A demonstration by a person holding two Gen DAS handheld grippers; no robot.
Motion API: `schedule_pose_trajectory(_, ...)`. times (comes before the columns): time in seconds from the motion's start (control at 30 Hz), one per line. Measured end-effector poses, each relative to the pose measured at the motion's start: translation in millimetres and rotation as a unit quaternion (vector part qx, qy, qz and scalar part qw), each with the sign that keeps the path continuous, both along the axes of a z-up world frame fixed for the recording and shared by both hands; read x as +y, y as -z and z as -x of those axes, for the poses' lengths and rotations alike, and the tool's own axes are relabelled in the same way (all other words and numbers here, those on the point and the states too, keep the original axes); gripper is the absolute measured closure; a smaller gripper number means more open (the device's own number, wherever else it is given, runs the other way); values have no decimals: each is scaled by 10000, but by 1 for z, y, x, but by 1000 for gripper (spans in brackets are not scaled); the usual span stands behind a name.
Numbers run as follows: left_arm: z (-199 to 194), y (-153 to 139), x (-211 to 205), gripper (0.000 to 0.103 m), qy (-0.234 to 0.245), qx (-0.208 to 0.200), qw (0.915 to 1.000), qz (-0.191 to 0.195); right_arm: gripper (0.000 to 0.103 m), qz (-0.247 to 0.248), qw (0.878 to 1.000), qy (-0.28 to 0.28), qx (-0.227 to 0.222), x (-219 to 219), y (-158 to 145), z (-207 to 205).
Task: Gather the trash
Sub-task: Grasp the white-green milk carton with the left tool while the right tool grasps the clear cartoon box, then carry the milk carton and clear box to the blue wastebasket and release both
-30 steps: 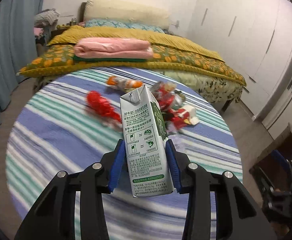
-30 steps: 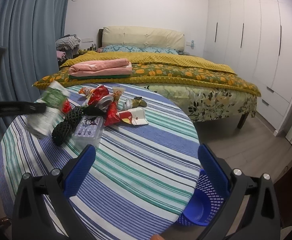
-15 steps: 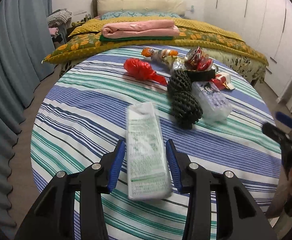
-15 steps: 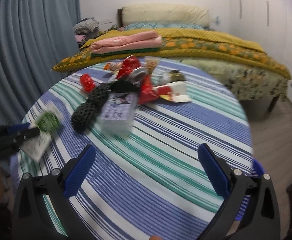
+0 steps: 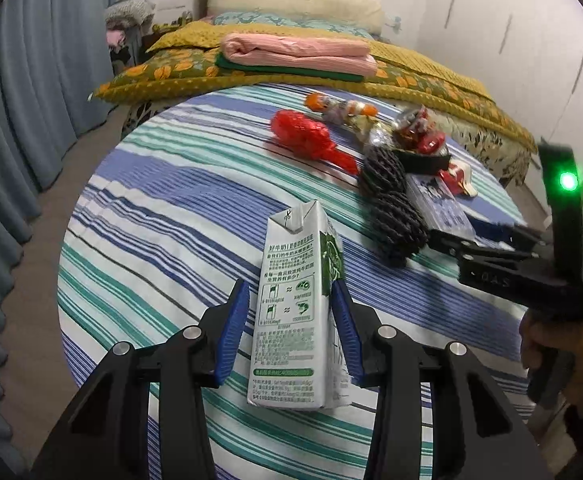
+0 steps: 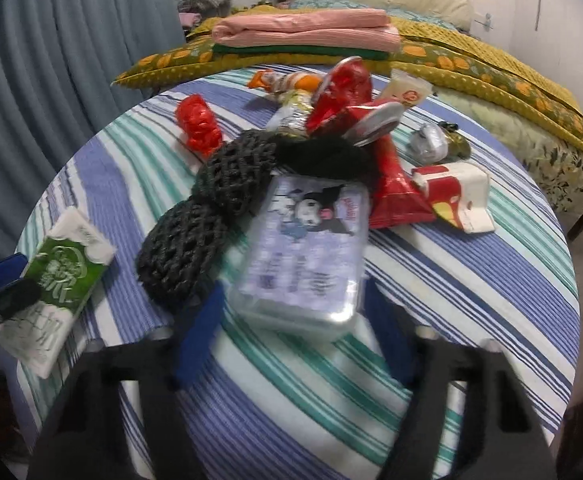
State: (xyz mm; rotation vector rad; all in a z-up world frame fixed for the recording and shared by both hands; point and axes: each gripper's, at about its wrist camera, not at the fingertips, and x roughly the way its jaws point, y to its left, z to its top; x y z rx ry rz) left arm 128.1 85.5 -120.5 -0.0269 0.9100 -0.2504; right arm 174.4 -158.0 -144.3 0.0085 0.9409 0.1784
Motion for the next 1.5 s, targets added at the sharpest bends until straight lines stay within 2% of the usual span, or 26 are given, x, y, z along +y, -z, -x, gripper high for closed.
schedule_pose_trajectory(0.23,-10,8,26,60,-141,191,9995,194,39,-141,9998,-84,65,-18,-8,26)
schedule_pose_trajectory(0.27,-11,9,28,57,-143,198,9995,207,39,-137,9998,-87,83,-20,-8,29)
schedule_pose_trajectory(0.33,-10,9,33,50,-159,204,9995,202,39,-102,9998,-70,149,-29,-7,39)
schedule_pose_trajectory(0.4,-8,7,35,30,-118,175,9995,218,39,-53,9997,4,255,-40,-5,50)
schedule_pose_trajectory(0.5,1,0,30,11,109,42,9995,305,38,-90,9992,110,368,-53,-5,59)
schedule_pose_trajectory(0.57,5,-3,19,8,305,-30,9993,208,32,-75,9989,235,391,-59,-8,58)
schedule_pose_trajectory(0.7,0,6,-9,8,529,-27,9978,-392,15,-43,9981,364,495,-58,-14,45)
schedule_pose_trajectory(0.87,-23,23,-17,9,421,129,9947,-931,14,250,9949,338,915,-45,-6,19)
schedule_pose_trajectory(0.93,-29,27,-17,18,418,231,9935,-1029,17,372,9937,390,984,-44,-4,14)
schedule_pose_trajectory(0.97,-30,29,-17,28,425,272,9931,-1058,23,416,9932,404,1013,-44,-4,12)
schedule_pose_trajectory(1.0,-32,32,-17,42,441,327,9924,-1102,40,422,9928,412,1040,-46,-4,13)
schedule_pose_trajectory(1.03,-32,34,-17,49,462,371,9917,-1139,40,393,9925,435,1070,-49,-5,13)
schedule_pose_trajectory(1.07,-31,34,-16,53,483,395,9916,-1135,40,337,9929,428,1058,-51,-6,14)
schedule_pose_trajectory(1.17,-26,32,-13,54,404,337,9925,-1100,40,210,9946,383,944,-58,-13,22)
schedule_pose_trajectory(1.33,-12,9,-13,55,373,193,9973,-606,40,-218,9972,436,564,-84,-35,41)
schedule_pose_trajectory(1.5,6,-26,-54,54,849,-36,9963,-118,40,-467,9941,957,199,-153,-56,72)
